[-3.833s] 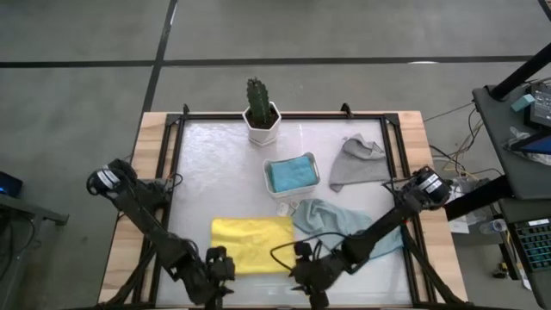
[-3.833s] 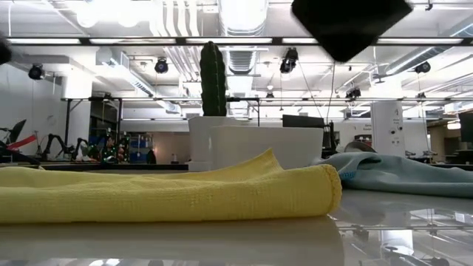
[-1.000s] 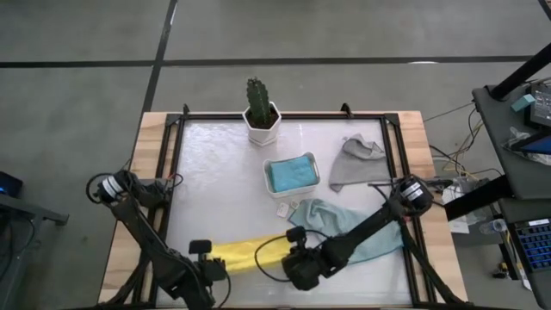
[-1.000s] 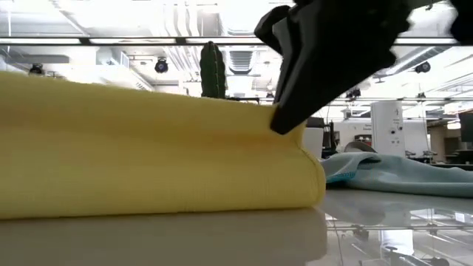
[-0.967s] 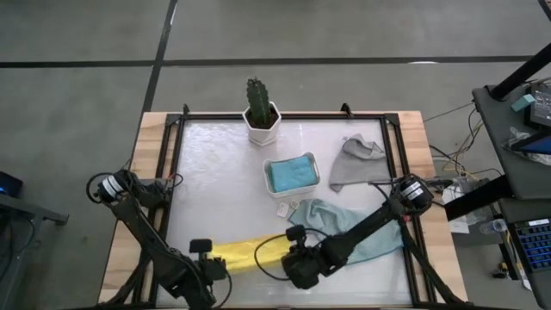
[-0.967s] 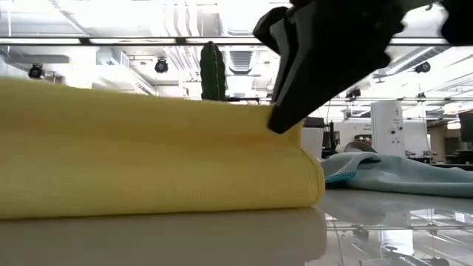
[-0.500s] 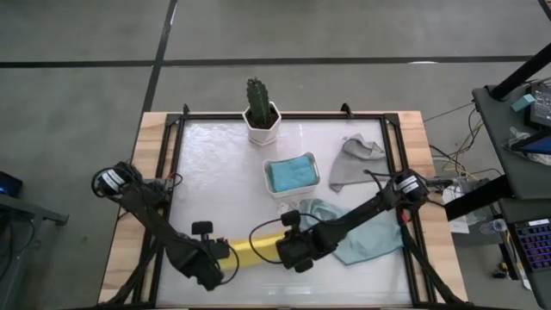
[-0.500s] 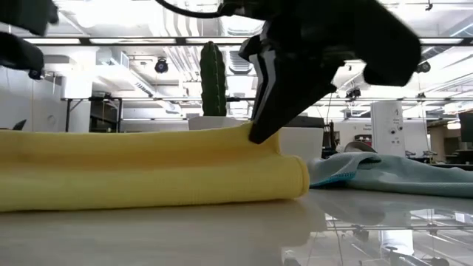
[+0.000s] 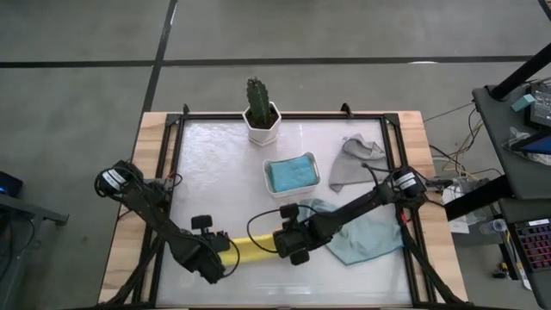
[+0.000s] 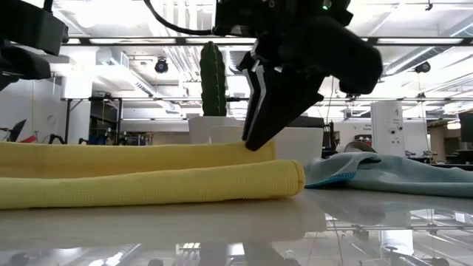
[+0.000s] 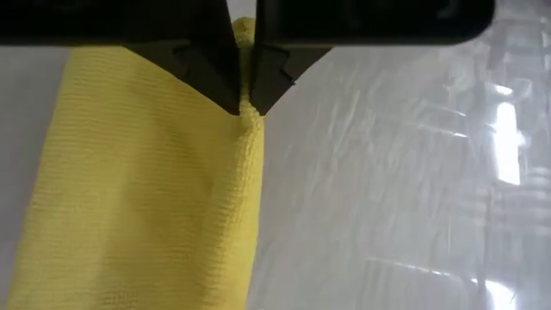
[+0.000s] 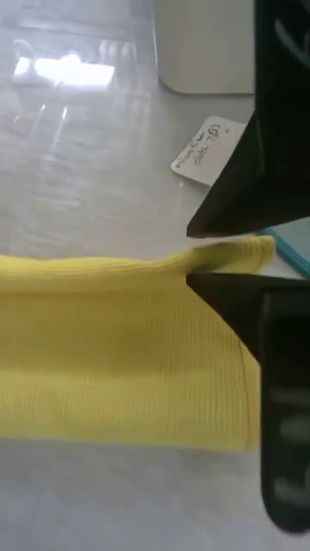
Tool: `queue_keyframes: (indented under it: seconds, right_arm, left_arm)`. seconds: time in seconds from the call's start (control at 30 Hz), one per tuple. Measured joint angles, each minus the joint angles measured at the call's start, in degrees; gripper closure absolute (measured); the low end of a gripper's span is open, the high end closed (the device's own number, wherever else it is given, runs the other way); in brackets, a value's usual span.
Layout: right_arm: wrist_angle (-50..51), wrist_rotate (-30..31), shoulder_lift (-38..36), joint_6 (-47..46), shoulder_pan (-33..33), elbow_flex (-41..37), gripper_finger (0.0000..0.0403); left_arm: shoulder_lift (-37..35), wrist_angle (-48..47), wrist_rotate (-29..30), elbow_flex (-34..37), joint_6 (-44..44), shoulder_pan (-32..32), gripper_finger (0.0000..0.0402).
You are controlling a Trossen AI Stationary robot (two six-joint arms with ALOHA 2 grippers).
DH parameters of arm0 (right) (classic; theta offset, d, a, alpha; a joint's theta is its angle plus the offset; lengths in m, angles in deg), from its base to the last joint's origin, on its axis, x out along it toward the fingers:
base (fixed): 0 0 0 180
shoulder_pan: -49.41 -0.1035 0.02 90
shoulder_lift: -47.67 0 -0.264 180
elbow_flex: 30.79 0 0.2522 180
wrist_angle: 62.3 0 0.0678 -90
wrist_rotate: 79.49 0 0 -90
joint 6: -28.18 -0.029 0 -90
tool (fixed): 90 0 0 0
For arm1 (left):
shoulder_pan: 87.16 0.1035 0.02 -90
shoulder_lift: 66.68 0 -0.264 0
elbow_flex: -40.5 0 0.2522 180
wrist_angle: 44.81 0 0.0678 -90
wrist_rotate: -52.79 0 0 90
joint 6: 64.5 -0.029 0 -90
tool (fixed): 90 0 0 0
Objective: Fold microfiber towels
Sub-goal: Fold the yellow towel
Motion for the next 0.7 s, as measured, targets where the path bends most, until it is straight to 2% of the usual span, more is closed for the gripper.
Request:
queue_keyframes:
  seconds: [0.13,0.33,0.53,0.7]
  right_arm:
    - [0.99,0.34,0.0,0.6,0.65,0.0,0.031]
    - [4.5,0.4,-0.22,0.6,0.75,-0.02,0.031]
    - [7.26,1.23,-2.56,-1.21,0.75,-0.22,0.0308]
    - [4.79,3.72,-5.31,-3.85,0.0,-2.09,0.0317]
  left_arm:
    - [0.0,-0.84,0.21,0.09,1.33,0.0,0.0344]
    - [0.0,-3.82,0.35,0.17,1.42,0.1,0.0293]
    - [-1.22,-5.98,-0.11,-0.44,1.42,0.11,0.0283]
    - [-3.59,-0.31,1.61,-0.7,2.74,0.05,0.0283]
